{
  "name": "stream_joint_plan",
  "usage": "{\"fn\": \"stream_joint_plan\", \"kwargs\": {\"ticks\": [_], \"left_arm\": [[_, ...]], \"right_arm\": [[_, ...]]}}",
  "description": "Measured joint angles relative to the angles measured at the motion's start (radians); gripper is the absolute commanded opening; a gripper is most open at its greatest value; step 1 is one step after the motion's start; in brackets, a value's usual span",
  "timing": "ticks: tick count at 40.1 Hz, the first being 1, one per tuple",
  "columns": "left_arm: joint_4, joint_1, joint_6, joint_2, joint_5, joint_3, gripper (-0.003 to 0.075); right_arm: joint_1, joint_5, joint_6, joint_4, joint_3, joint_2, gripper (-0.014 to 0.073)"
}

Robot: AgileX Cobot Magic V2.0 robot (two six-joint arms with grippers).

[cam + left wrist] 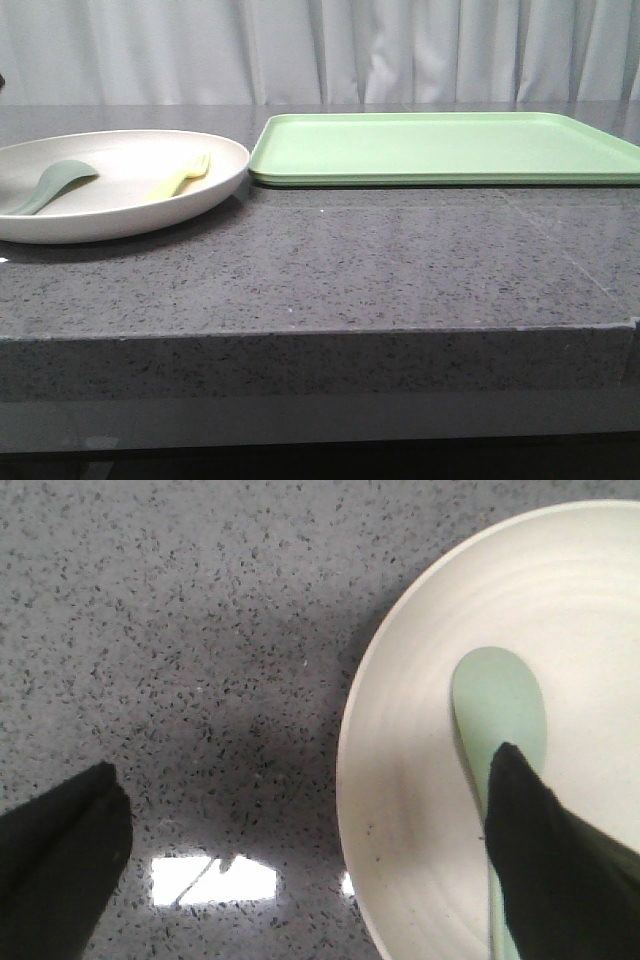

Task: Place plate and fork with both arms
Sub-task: 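Lower the left gripper to the cream plate rim and grasp it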

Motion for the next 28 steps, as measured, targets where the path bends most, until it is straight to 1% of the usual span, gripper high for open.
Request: {"fn": "stream_joint_plan", "kwargs": {"ticks": [14,17,19,28], "left_arm": [[0.011,0.0,0.0,0.133,0.014,-0.017,0.0687],[0.011,0.0,0.0,0.152,0.014,-0.017,0.0657],[0.011,0.0,0.0,0.16,0.014,-0.017,0.0624],[-0.011,0.0,0.0,0.175,0.014,-0.019,0.0452]], "right_arm": [[0.0,0.0,0.0,0.0,0.0,0.0,0.059],[0.0,0.0,0.0,0.0,0.0,0.0,0.059],[0.0,0.0,0.0,0.0,0.0,0.0,0.059],[0.0,0.0,0.0,0.0,0.0,0.0,0.059]]}}
